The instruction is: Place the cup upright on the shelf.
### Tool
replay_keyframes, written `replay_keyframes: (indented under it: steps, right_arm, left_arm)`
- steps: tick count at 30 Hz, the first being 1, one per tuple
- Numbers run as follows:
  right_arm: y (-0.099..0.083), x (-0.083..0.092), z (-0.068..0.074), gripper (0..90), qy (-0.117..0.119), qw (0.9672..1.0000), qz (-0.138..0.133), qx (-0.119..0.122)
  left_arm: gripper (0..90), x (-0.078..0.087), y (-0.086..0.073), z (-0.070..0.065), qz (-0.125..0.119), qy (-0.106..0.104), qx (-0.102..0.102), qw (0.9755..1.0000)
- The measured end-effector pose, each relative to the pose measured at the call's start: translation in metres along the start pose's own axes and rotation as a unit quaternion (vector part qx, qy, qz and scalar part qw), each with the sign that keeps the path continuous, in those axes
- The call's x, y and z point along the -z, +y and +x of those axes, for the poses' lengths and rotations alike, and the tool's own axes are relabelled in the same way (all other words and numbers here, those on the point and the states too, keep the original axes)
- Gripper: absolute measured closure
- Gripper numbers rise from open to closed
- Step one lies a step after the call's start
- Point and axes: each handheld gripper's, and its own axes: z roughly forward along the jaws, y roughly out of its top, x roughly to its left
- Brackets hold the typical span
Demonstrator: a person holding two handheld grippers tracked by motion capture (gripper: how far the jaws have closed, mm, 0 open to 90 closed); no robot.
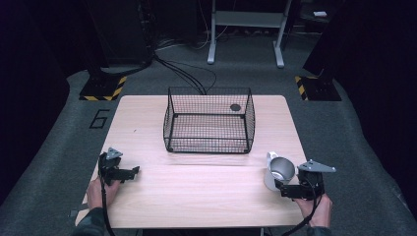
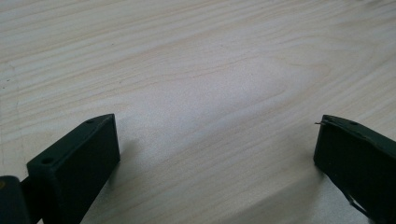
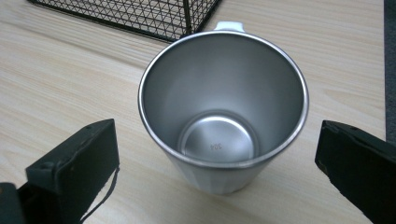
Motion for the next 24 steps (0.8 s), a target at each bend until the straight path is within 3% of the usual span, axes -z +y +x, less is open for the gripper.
replay_keyframes:
  steps: [10, 12, 22, 24]
  right_arm:
    - [0.014, -0.018, 0.003, 0.0, -0.016, 0.9994, 0.029, 0.008]
    - [0.017, -0.024, 0.004, 0.0, -0.024, 0.999, 0.039, -0.001]
    - [0.024, -0.038, 0.005, 0.0, -0.025, 0.9979, 0.059, 0.006]
    - [0.024, -0.04, 0.009, 0.1, -0.035, 0.997, 0.069, 0.001]
  left_arm:
    - [0.4, 0.0, 0.0, -0.001, -0.001, -0.001, 0.004, 1.0]
    - [0.4, 0.0, 0.0, -0.001, -0.001, -0.001, 0.004, 1.0]
    - [0.4, 0.0, 0.0, -0.001, -0.001, -0.001, 0.004, 1.0]
    - [0.4, 0.0, 0.0, -0.001, -0.001, -0.001, 0.004, 1.0]
